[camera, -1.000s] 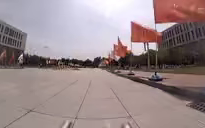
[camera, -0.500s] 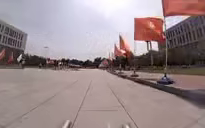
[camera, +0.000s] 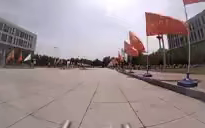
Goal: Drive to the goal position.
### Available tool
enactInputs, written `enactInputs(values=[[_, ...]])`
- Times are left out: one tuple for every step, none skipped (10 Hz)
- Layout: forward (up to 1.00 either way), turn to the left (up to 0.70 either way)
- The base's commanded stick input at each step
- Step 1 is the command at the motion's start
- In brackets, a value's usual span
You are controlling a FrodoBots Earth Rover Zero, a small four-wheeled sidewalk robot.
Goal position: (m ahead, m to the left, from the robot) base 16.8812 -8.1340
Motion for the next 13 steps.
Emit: enactInputs(values=[[1.00,0.00],[1.00,0.00],[1.00,0.00],[1.00,0.00],[1.00,0.00],[1.00,0.00],[1.00,0.00],[1.00,0.00],[1.00,0.00],[1.00,0.00],[1.00,0.00],[1.00,0.00],[1.00,0.00]])
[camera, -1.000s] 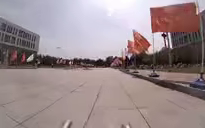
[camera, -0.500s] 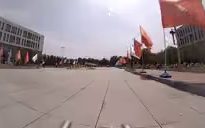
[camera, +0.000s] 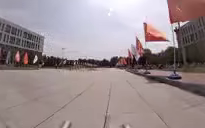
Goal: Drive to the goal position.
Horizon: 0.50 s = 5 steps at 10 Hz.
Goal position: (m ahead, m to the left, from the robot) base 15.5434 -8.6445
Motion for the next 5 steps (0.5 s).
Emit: enactInputs(values=[[1.00,0.00],[1.00,0.00],[1.00,0.00],[1.00,0.11],[1.00,0.28]])
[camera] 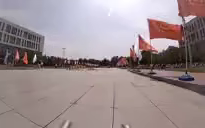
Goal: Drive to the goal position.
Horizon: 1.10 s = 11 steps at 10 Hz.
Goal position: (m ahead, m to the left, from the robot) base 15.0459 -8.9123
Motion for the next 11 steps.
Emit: enactInputs(values=[[1.00,0.05],[1.00,0.00],[1.00,0.00],[1.00,0.00],[1.00,0.00],[1.00,0.00],[1.00,0.00],[1.00,0.00],[1.00,0.00],[1.00,0.00],[1.00,0.00]])
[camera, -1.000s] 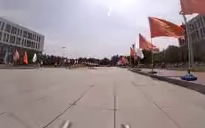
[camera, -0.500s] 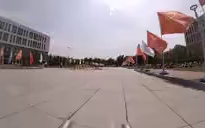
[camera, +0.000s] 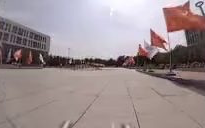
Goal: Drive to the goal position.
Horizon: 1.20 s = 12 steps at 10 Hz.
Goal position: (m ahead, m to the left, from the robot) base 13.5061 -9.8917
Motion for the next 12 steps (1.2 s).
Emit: enactInputs(values=[[1.00,0.00],[1.00,0.00],[1.00,0.00],[1.00,0.00],[1.00,0.00],[1.00,0.00],[1.00,0.00],[1.00,0.00],[1.00,0.00],[1.00,0.00],[1.00,0.00],[1.00,0.00]])
